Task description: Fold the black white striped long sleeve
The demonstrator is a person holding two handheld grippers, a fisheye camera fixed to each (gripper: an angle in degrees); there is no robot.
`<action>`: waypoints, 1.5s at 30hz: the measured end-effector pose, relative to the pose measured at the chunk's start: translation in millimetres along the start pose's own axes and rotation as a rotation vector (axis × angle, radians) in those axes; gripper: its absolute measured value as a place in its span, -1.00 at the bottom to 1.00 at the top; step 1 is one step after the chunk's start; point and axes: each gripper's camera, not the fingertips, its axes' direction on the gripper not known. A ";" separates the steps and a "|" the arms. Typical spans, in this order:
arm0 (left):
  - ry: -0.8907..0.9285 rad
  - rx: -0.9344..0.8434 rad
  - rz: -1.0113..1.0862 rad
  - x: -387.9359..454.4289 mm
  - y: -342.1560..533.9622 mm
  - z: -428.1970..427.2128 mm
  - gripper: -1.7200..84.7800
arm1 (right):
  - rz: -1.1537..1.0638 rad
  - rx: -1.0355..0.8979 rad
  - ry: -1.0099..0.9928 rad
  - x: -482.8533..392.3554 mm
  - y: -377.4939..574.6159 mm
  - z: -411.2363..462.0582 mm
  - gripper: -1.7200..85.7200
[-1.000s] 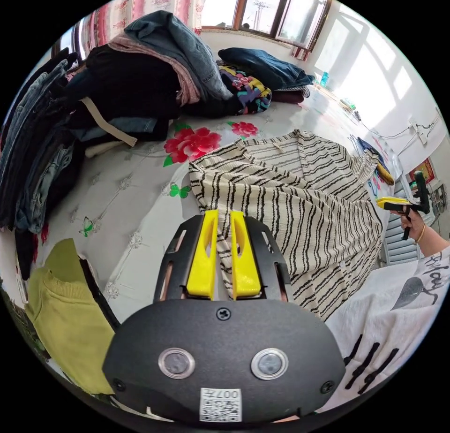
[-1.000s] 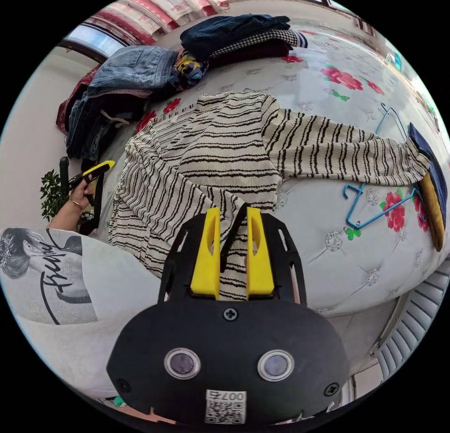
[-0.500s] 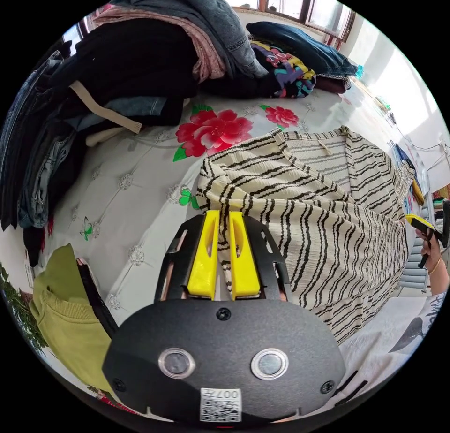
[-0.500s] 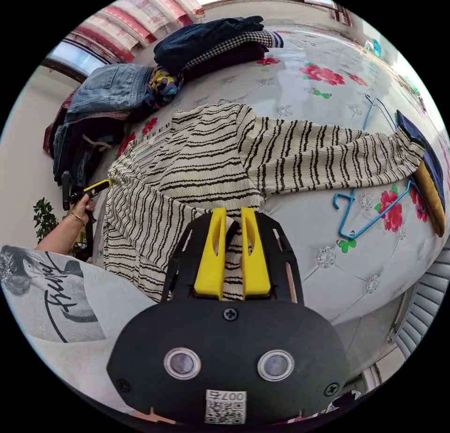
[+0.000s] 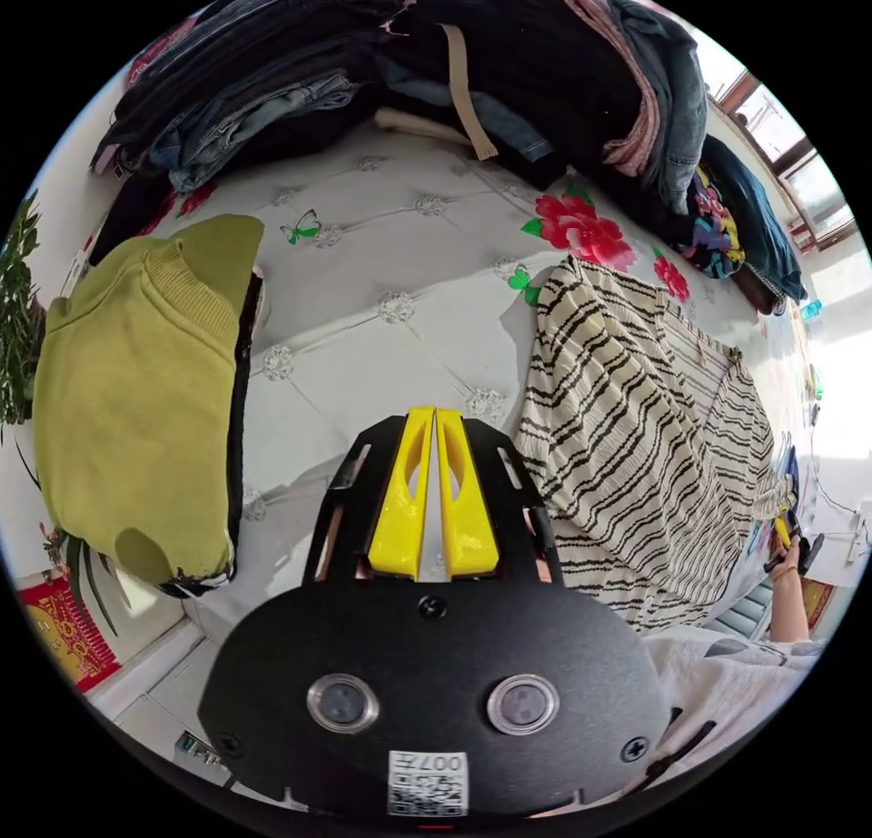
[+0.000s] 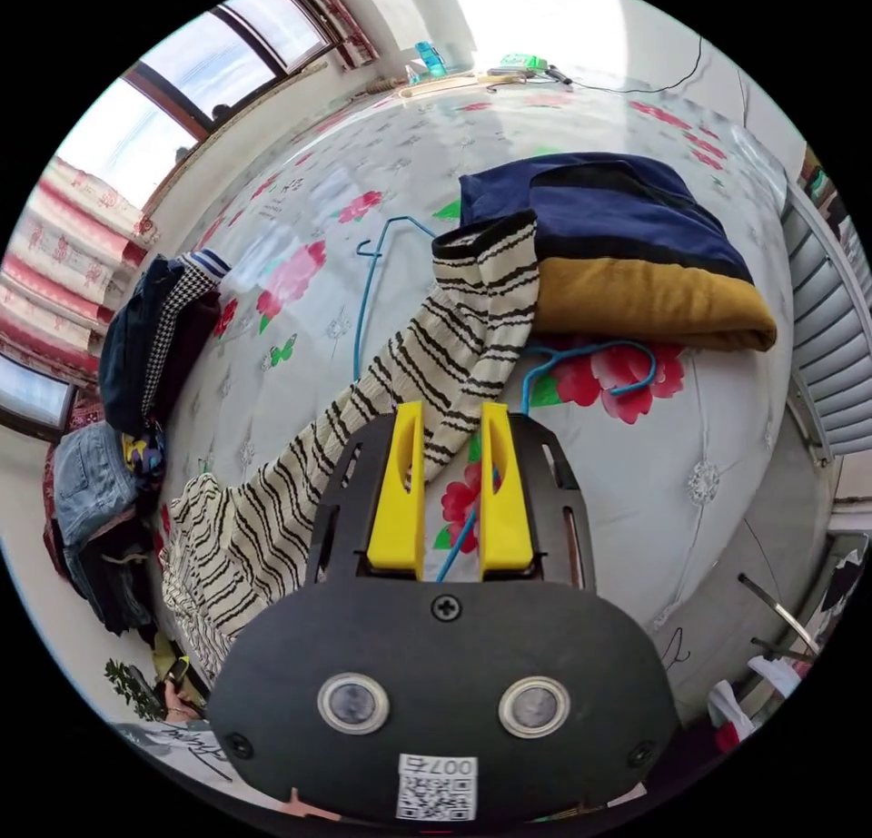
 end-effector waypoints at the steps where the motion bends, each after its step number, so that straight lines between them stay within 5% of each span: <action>1: -0.001 -0.007 -0.007 0.0 2.5 0.3 -0.98 | 0.006 -0.006 0.008 1.2 -0.9 4.3 -0.90; 7: 0.033 -0.015 -0.024 4.6 16.0 -2.4 -0.98 | 0.087 0.029 0.052 12.1 2.4 6.3 -0.96; 13: 0.144 0.006 -0.030 -0.5 28.2 -12.0 -0.98 | -0.022 0.229 -0.357 -22.6 10.7 -65.9 -0.97; 22: 0.326 0.134 0.102 -5.1 62.3 -46.0 -0.97 | -1.105 0.227 -0.728 -277.6 210.1 -179.8 -0.96; 25: 0.360 0.145 0.134 -11.2 80.1 -44.1 -0.95 | -1.289 0.072 -0.748 -328.7 310.6 -146.6 -0.95; 29: 0.392 0.110 0.140 -23.8 103.9 -29.8 -0.89 | -1.485 -0.362 -0.615 -369.6 421.8 -61.3 -0.91; 32: 0.415 0.095 0.154 -26.7 113.5 -21.5 -0.85 | -1.527 -0.522 -0.533 -373.0 454.5 -35.9 -0.88; 40: 0.380 0.077 0.363 25.6 111.7 0.4 -0.81 | -1.301 -0.471 -0.416 -360.7 420.4 -37.4 -0.86; 45: 0.153 0.016 0.502 77.0 114.1 16.3 -0.97 | -1.178 -0.362 -0.337 -339.9 411.9 -52.7 -0.83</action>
